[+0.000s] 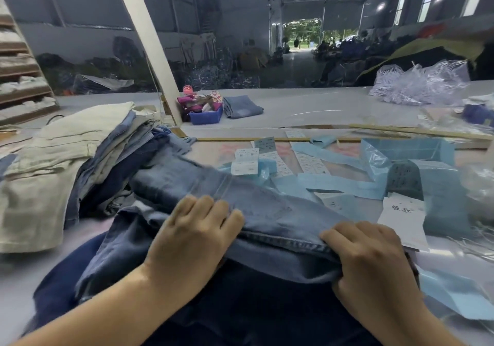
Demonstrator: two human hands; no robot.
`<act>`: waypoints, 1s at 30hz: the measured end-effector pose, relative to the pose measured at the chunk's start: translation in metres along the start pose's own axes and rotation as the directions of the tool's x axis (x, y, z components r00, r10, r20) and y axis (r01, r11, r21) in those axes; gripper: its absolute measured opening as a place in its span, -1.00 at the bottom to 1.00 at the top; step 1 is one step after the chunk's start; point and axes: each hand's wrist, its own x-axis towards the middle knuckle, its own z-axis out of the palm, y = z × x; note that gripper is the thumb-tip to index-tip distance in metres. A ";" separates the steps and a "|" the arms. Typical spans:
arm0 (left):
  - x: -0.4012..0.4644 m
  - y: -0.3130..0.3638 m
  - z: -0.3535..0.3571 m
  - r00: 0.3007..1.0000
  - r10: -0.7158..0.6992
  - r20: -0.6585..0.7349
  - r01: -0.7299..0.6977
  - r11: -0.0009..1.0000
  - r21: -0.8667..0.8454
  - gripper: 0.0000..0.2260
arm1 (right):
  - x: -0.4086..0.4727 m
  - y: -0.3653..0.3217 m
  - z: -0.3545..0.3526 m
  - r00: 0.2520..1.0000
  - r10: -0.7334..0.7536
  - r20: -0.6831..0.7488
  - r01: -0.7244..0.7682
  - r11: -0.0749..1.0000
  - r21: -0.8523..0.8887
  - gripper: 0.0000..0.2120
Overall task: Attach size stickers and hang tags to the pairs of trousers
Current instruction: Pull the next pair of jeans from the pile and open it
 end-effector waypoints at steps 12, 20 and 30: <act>-0.062 -0.014 0.010 0.952 -0.120 0.280 0.197 0.943 -0.267 -0.46 | -0.011 -0.019 -0.017 0.982 -0.023 0.189 0.019 1.000 0.022 -0.73; -0.082 -0.056 0.003 0.664 -0.432 0.610 0.666 0.713 -0.219 -0.08 | 0.026 -0.040 -0.022 0.490 -0.126 0.863 0.108 0.991 0.083 0.24; -0.076 -0.086 0.005 0.642 -0.243 0.728 0.711 0.543 -0.446 -0.22 | 0.060 -0.146 0.032 0.876 -0.329 0.353 0.174 0.898 0.404 -0.72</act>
